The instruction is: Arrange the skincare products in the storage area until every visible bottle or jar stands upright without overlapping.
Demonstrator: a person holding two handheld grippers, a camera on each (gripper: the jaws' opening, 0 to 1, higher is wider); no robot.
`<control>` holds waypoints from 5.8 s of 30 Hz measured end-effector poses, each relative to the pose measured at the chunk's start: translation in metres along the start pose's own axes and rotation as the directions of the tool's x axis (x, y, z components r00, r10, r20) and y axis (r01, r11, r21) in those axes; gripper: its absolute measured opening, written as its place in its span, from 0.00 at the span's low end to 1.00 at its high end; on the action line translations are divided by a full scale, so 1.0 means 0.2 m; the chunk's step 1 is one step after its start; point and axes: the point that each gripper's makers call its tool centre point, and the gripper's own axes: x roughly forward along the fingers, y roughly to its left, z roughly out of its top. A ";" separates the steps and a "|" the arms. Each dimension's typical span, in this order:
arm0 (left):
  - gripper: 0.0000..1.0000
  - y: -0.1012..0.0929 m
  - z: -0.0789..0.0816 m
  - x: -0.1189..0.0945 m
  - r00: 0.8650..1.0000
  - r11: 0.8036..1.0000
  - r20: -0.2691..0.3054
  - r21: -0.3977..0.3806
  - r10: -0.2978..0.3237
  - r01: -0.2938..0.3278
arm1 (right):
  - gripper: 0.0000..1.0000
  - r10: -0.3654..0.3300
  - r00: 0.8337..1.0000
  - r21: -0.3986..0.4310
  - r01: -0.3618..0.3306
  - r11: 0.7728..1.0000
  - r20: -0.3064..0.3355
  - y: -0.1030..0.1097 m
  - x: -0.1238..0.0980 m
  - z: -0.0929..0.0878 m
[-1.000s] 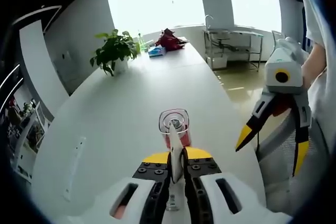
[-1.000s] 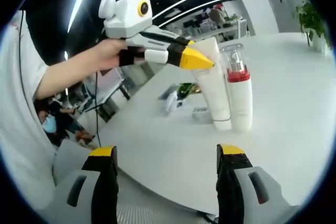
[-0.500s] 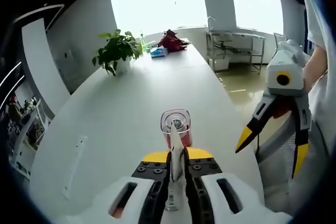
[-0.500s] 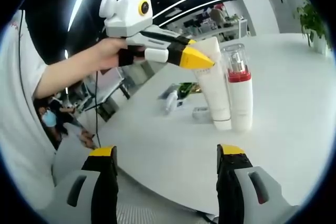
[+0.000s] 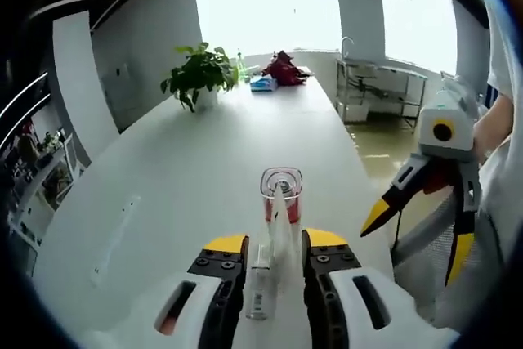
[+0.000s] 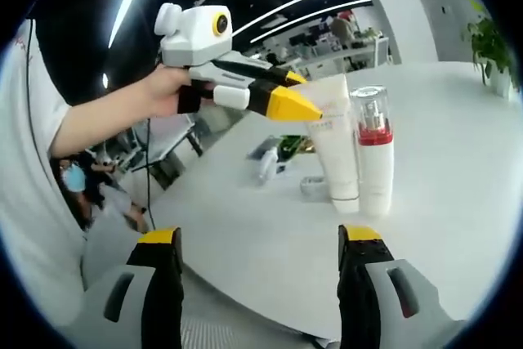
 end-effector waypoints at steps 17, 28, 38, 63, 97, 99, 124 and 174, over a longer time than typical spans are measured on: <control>0.43 0.00 -0.23 -0.34 0.986 0.965 -0.051 -0.203 0.159 -0.166 | 0.84 0.082 0.996 -0.063 -0.083 0.995 -0.017 0.14 0.07 -0.01; 0.53 -0.10 -0.46 -0.59 0.949 0.871 -0.101 -0.376 0.300 -0.316 | 0.88 0.106 0.994 -0.077 -0.109 0.991 -0.039 0.16 0.07 -0.04; 0.64 -0.17 -0.65 -0.81 0.929 0.813 -0.114 -0.455 0.351 -0.363 | 0.93 0.042 0.997 -0.060 -0.046 0.997 -0.057 0.12 0.06 -0.04; 0.82 -0.37 -0.96 -1.20 0.882 0.697 -0.063 -0.588 0.466 -0.410 | 0.99 -0.008 1.000 -0.111 0.006 0.994 -0.022 0.27 0.00 -0.03; 0.95 -0.40 -1.16 -1.16 0.859 0.615 -0.140 -0.642 0.493 -0.458 | 0.97 -0.009 0.999 -0.072 0.006 0.997 -0.037 0.15 0.01 -0.13; 0.96 -0.40 -1.16 -1.15 0.860 0.614 -0.149 -0.641 0.488 -0.460 | 0.96 -0.004 0.999 -0.083 0.000 0.997 -0.049 0.15 0.01 -0.14; 0.84 -0.01 -0.94 -0.76 0.876 0.663 -0.110 -0.611 0.470 -0.432 | 0.94 -0.009 0.999 -0.033 0.008 0.999 -0.034 0.12 0.00 -0.14; 0.38 0.50 -1.15 -0.26 0.819 0.639 -0.459 -0.525 0.344 -0.562 | 0.90 -0.013 1.000 0.066 0.013 0.998 -0.010 0.10 -0.02 -0.12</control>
